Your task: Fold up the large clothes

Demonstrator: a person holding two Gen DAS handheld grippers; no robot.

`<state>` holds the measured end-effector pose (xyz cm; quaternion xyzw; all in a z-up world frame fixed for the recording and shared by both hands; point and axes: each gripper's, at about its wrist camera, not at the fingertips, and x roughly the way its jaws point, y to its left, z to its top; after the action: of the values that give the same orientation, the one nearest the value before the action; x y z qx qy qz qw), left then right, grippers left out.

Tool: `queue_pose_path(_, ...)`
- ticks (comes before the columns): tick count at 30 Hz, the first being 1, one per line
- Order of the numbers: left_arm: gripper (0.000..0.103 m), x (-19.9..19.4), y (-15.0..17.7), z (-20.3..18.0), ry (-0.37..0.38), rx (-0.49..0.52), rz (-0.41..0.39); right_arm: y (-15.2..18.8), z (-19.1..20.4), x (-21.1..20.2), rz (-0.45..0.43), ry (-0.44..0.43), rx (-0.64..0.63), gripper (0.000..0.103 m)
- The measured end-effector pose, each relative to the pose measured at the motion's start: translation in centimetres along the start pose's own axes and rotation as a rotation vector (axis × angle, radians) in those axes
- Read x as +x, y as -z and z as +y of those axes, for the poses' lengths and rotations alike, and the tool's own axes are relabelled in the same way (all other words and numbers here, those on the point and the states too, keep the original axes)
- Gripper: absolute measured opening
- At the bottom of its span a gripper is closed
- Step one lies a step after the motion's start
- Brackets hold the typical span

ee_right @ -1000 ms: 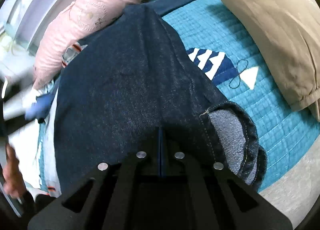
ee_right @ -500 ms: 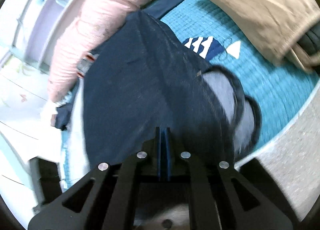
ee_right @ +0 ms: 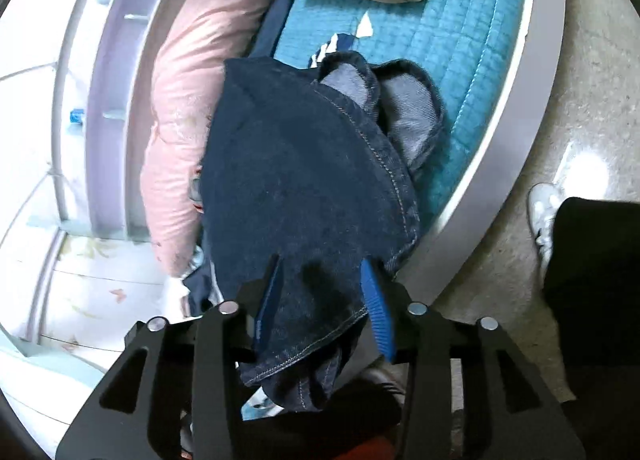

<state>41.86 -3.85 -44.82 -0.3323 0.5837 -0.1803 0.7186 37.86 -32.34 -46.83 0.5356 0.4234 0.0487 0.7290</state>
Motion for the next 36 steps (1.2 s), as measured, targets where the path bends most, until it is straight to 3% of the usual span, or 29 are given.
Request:
queue_pose_path(8, 0.032, -1.7, -1.1, -3.3, 0.043, 0.011, -0.025, 0.2, 0.5, -1.7, -0.069, -0.069, 0.121, 0.042)
queue_pose_path(12, 0.032, -1.7, -1.7, -4.4, 0.043, 0.017, -0.020, -0.2, 0.9, -3.0, -0.123, -0.044, 0.144, 0.055)
queue_pose_path(19, 0.032, -1.6, -2.0, -5.0, 0.009, 0.050, -0.011, -0.9, -2.4, 1.1, 0.005, -0.123, 0.360, 0.058)
queue_pose_path(24, 0.032, -1.6, -2.3, -5.3, 0.014, 0.041, -0.005, -1.3, -3.3, 2.7, 0.012, -0.117, 0.386, 0.065)
queue_pose_path(36, 0.032, -1.3, -3.1, -6.2, 0.031, 0.054, 0.007, -2.1, -5.4, 5.8, 0.020, -0.282, 0.494, 0.069)
